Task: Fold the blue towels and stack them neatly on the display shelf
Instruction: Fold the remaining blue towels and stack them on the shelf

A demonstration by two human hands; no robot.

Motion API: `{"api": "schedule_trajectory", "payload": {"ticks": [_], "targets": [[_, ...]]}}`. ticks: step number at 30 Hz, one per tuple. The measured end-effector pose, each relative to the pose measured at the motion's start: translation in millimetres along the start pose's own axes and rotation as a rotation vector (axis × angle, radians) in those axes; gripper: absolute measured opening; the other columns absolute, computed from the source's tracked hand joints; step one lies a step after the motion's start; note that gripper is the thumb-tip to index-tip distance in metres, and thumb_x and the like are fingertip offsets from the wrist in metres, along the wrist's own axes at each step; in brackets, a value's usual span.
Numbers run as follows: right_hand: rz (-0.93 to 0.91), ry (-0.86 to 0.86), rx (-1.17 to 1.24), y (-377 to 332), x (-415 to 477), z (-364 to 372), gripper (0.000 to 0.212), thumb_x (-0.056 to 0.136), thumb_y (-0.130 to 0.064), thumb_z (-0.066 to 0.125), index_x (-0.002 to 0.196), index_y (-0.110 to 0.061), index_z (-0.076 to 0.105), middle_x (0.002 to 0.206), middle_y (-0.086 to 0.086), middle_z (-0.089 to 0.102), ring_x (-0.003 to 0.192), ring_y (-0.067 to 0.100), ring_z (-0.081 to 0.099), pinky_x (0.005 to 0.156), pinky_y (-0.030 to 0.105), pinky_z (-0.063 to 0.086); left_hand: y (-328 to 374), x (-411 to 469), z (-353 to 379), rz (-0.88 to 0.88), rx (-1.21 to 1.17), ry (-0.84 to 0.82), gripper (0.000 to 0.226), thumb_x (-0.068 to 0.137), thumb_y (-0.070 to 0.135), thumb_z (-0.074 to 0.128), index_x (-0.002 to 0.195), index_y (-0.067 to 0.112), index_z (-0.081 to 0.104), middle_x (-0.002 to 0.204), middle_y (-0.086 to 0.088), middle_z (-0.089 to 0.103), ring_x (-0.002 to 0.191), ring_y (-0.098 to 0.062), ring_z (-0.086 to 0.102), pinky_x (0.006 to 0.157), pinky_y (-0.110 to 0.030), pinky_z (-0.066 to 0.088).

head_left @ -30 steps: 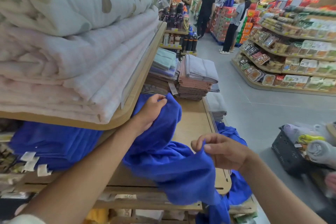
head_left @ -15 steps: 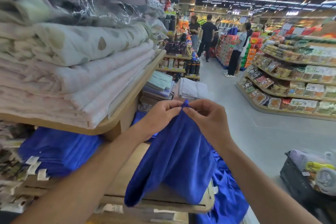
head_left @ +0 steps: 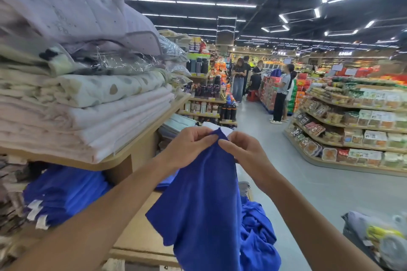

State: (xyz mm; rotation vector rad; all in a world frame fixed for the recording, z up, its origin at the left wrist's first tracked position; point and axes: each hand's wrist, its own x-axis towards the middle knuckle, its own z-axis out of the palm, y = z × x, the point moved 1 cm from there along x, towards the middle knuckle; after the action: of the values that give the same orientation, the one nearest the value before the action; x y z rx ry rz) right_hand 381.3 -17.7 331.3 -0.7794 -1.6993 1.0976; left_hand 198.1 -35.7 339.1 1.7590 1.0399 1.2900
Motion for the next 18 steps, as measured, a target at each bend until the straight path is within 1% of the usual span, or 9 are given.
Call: {"api": "schedule_trajectory", "payload": {"ticks": [2, 5, 6, 8, 9, 12, 13, 15, 18], "targets": [[-0.005, -0.062, -0.034, -6.0, -9.0, -8.4, 0.019, 0.094, -0.018, 0.073, 0.083, -0.004, 0.065, 0.080, 0.010, 0.070, 0.075, 0.017, 0.066, 0.070, 0.033, 0.054, 10.8, -1.4, 6.7, -0.020, -0.021, 0.028, 0.017, 0.101, 0.023, 0.062, 0.099, 0.017, 0.078, 0.093, -0.001, 0.078, 0.079, -0.005, 0.071, 0.065, -0.014, 0.052], [-0.026, -0.104, -0.075, -14.8, -22.3, -16.4, 0.028, 0.094, -0.019, 0.073, 0.091, 0.008, 0.064, 0.089, 0.026, 0.073, 0.080, 0.026, 0.069, 0.078, 0.052, 0.056, 25.5, -3.3, 17.4, 0.011, 0.044, 0.047, 0.017, 0.097, 0.030, 0.067, 0.088, 0.019, 0.076, 0.079, 0.007, 0.075, 0.068, 0.000, 0.064, 0.059, -0.012, 0.048], [-0.035, -0.106, -0.081, -17.4, -26.7, -18.0, 0.030, 0.094, -0.020, 0.073, 0.092, 0.009, 0.064, 0.090, 0.029, 0.071, 0.080, 0.028, 0.068, 0.079, 0.055, 0.055, 29.7, -3.8, 21.2, 0.038, 0.076, 0.056, 0.016, 0.096, 0.030, 0.068, 0.086, 0.021, 0.076, 0.075, 0.010, 0.073, 0.065, 0.002, 0.062, 0.058, -0.011, 0.046], [-0.044, -0.104, -0.070, -21.5, -35.0, -22.7, 0.033, 0.094, -0.021, 0.073, 0.093, 0.011, 0.063, 0.088, 0.029, 0.068, 0.082, 0.028, 0.066, 0.080, 0.054, 0.054, 37.6, -4.6, 28.2, 0.102, 0.122, 0.088, 0.013, 0.096, 0.028, 0.068, 0.086, 0.024, 0.075, 0.075, 0.013, 0.073, 0.066, 0.006, 0.062, 0.059, -0.008, 0.044], [-0.033, -0.109, -0.056, -23.1, -38.6, -26.0, 0.034, 0.094, -0.022, 0.073, 0.095, 0.010, 0.063, 0.090, 0.027, 0.069, 0.084, 0.027, 0.068, 0.085, 0.055, 0.055, 41.0, -4.8, 31.0, 0.140, 0.154, 0.110, 0.010, 0.096, 0.027, 0.068, 0.088, 0.025, 0.074, 0.077, 0.014, 0.074, 0.068, 0.007, 0.063, 0.061, -0.008, 0.044], [0.062, -0.209, -0.048, -24.3, -49.3, -36.5, 0.033, 0.096, -0.026, 0.071, 0.110, 0.005, 0.069, 0.109, 0.018, 0.075, 0.102, 0.031, 0.073, 0.097, 0.054, 0.056, 50.4, -5.0, 37.0, 0.267, 0.256, 0.186, 0.011, 0.098, 0.029, 0.065, 0.088, 0.028, 0.069, 0.074, 0.012, 0.072, 0.065, 0.005, 0.059, 0.060, -0.010, 0.041], [0.092, -0.267, -0.060, -23.3, -53.3, -39.6, 0.032, 0.096, -0.026, 0.070, 0.114, 0.000, 0.071, 0.113, 0.016, 0.075, 0.107, 0.033, 0.072, 0.098, 0.050, 0.057, 54.3, -4.6, 36.8, 0.298, 0.267, 0.213, 0.013, 0.098, 0.031, 0.064, 0.086, 0.029, 0.067, 0.071, 0.010, 0.070, 0.061, 0.004, 0.055, 0.057, -0.011, 0.039], [0.130, -0.341, -0.065, -20.4, -61.2, -45.1, 0.030, 0.096, -0.027, 0.069, 0.116, -0.005, 0.074, 0.116, 0.014, 0.075, 0.110, 0.032, 0.072, 0.096, 0.044, 0.058, 63.5, -3.1, 34.1, 0.344, 0.286, 0.249, 0.018, 0.099, 0.036, 0.061, 0.081, 0.031, 0.061, 0.061, 0.008, 0.063, 0.053, 0.002, 0.045, 0.051, -0.014, 0.033], [0.172, -0.355, -0.045, -18.1, -68.5, -55.2, 0.034, 0.094, -0.031, 0.069, 0.116, -0.005, 0.074, 0.119, 0.015, 0.074, 0.112, 0.034, 0.071, 0.096, 0.045, 0.057, 73.5, -1.5, 25.9, 0.410, 0.402, 0.282, 0.024, 0.100, 0.041, 0.057, 0.078, 0.032, 0.054, 0.053, 0.012, 0.052, 0.049, -0.001, 0.037, 0.048, -0.016, 0.028]]}}
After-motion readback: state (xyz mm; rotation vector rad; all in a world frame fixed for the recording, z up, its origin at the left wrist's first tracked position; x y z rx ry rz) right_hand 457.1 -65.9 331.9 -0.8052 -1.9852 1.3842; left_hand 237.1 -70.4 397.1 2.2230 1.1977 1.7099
